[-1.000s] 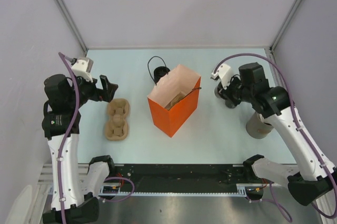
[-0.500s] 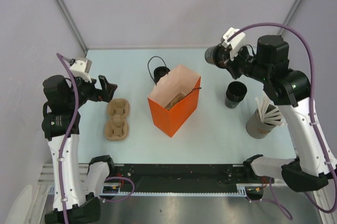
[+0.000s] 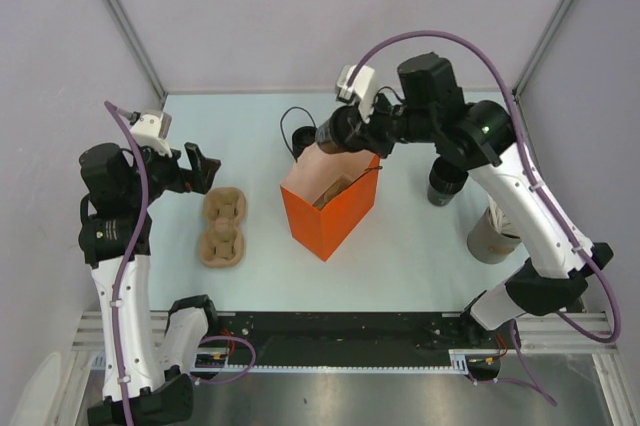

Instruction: Pack the takeout coffee

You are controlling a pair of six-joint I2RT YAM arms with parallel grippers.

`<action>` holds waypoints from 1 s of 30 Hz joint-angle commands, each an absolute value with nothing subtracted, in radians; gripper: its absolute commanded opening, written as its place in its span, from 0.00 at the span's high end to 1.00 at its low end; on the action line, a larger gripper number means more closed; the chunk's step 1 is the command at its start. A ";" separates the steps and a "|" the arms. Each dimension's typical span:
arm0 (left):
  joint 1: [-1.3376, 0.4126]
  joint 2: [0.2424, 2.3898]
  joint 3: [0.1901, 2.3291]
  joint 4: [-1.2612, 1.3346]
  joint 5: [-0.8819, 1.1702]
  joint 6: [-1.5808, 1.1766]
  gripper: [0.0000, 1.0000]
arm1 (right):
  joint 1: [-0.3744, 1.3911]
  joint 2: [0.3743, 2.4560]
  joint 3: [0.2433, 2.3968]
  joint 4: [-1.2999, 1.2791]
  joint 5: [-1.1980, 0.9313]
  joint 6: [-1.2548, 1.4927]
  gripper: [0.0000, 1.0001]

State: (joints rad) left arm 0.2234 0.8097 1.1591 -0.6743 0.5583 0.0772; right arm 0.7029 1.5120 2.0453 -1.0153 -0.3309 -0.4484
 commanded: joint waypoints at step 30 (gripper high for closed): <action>0.239 0.818 1.158 -0.650 0.601 0.057 0.00 | 0.815 1.919 2.249 -1.330 -0.132 -0.498 1.00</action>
